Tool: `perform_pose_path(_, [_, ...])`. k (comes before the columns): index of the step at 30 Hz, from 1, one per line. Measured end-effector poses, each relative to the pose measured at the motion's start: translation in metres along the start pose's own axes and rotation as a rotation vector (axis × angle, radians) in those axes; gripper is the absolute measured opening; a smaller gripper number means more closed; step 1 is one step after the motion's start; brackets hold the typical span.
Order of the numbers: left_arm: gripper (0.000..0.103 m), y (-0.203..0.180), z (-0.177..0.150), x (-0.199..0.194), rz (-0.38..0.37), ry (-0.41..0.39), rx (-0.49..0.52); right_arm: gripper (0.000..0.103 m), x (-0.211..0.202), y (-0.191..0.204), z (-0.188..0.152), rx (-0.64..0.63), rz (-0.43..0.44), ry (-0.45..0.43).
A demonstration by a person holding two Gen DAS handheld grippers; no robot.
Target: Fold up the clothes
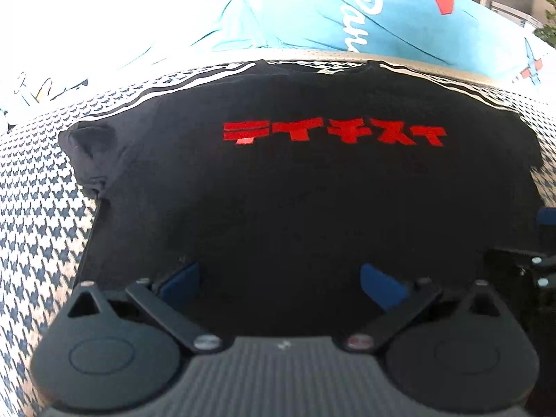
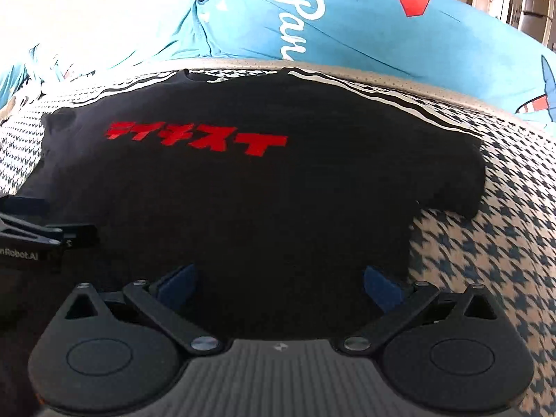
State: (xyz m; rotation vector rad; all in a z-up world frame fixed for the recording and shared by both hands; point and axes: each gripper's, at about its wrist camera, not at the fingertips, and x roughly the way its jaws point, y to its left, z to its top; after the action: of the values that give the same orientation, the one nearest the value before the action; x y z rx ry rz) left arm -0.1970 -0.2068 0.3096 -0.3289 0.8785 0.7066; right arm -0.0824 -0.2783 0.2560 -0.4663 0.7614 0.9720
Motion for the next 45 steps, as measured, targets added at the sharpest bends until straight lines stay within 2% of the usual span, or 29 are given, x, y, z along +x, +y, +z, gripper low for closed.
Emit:
perform_pose_path(9, [0.103,0.003,-0.028,-0.024,0.001,-0.023,0.026,0.103,-0.032,0.003,-0.031,-0.016,-0.055,-0.006])
perform_pose_path(24, [0.103,0.024,-0.066,-0.058,0.022,-0.021,0.001,0.103,-0.078,-0.006,-0.084,0.16,-0.149,0.015])
perform_pose_path(29, [0.103,0.035,-0.079,-0.069,0.021,-0.017,-0.025,0.103,-0.088,-0.004,-0.094,0.179,-0.159,0.017])
perform_pose_path(33, [0.103,0.036,-0.085,-0.077,0.019,-0.02,-0.025,0.103,-0.098,-0.006,-0.099,0.25,-0.167,-0.001])
perform_pose_path(35, [0.103,0.036,-0.089,-0.082,0.014,-0.026,-0.026,0.103,-0.108,-0.005,-0.1,0.281,-0.148,-0.065])
perform_pose_path(37, [0.103,0.033,-0.092,-0.084,0.013,-0.035,-0.013,0.103,-0.112,0.0,-0.099,0.279,-0.093,-0.114])
perform_pose_path(41, [0.103,0.029,-0.091,-0.089,0.012,-0.07,-0.005,0.103,-0.105,0.022,-0.091,0.216,-0.042,-0.143])
perform_pose_path(45, [0.103,0.031,-0.086,-0.086,0.021,-0.077,-0.048,0.103,-0.089,0.042,-0.078,0.167,-0.017,-0.151])
